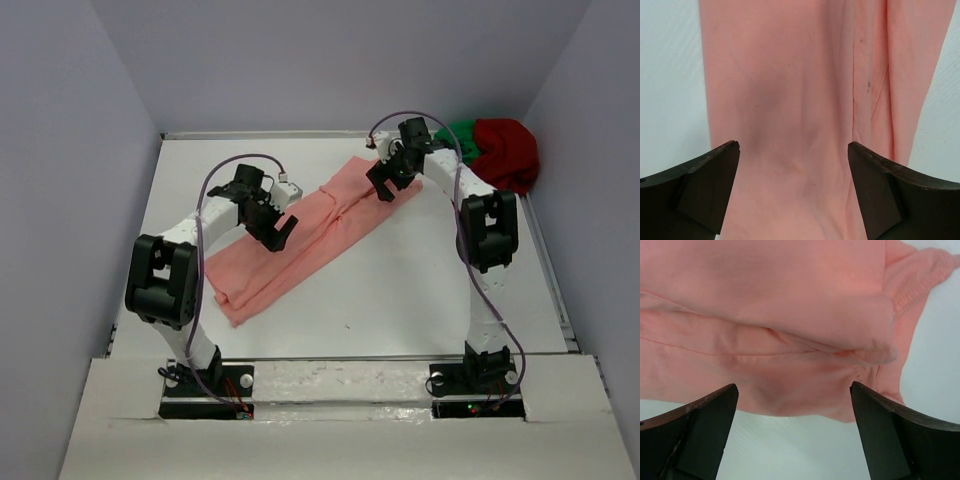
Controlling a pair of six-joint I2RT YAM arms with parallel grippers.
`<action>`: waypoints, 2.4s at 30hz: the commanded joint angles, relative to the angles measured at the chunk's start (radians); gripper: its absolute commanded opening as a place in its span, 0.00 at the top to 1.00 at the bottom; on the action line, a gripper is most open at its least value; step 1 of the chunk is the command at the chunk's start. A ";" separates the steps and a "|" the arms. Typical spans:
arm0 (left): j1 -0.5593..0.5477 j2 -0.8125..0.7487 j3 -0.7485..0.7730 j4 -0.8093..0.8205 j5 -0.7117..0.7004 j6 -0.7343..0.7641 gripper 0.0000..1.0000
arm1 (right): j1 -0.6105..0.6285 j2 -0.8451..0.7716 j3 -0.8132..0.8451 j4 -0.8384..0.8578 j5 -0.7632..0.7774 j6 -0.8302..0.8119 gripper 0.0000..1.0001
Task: Fold and stack the t-shirts
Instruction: Rotate the tshirt 90 degrees
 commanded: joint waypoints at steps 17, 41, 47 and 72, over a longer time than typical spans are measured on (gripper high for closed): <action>0.001 -0.117 -0.190 0.043 -0.030 0.051 0.01 | 0.066 0.080 0.001 0.073 0.070 -0.030 0.00; 0.033 0.058 -0.196 -0.064 0.049 0.080 0.01 | 0.014 0.272 0.341 -0.008 0.023 0.051 0.00; 0.026 0.015 -0.135 -0.211 0.144 0.051 0.01 | 0.014 0.415 0.585 -0.044 0.009 0.065 0.00; -0.260 0.022 0.040 -0.310 0.290 0.034 0.01 | 0.014 0.373 0.560 0.087 -0.028 0.076 0.00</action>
